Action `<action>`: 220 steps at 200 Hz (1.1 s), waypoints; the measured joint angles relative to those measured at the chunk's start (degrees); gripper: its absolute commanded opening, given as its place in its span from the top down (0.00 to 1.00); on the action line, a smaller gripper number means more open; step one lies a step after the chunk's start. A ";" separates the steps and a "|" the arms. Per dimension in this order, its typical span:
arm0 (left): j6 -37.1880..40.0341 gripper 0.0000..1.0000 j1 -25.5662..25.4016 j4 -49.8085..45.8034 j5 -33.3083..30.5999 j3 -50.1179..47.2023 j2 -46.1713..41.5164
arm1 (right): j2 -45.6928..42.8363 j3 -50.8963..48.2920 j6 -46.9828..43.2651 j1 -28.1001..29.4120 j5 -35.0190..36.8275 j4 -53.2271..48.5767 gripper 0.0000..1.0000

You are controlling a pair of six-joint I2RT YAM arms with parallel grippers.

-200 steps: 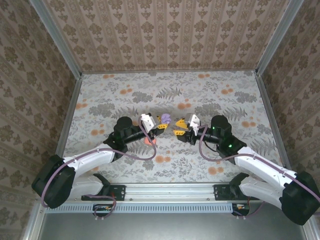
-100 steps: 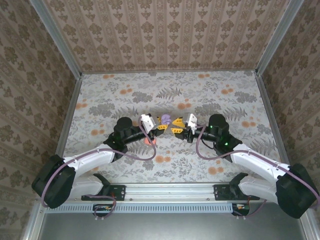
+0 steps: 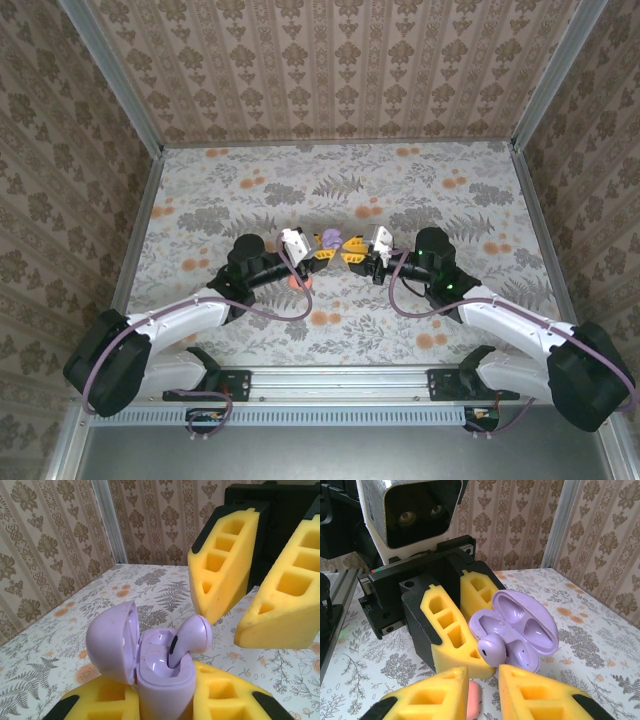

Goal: Insert wireless bluetooth earbuds into charging case

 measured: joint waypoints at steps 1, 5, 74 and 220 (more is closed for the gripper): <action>0.00 0.85 0.00 0.00 0.00 0.00 0.00 | 0.02 0.00 -0.02 0.00 0.00 0.02 0.78; 0.00 0.85 0.00 0.00 -0.02 0.00 0.00 | 0.13 0.00 -0.02 0.00 0.00 0.13 0.78; 0.00 0.85 0.00 0.00 -0.02 0.00 0.00 | 1.49 0.02 0.24 0.00 0.20 1.25 0.82; -0.02 0.85 0.07 -0.02 -0.46 0.00 0.04 | 3.63 1.05 2.12 -0.02 0.42 2.62 0.87</action>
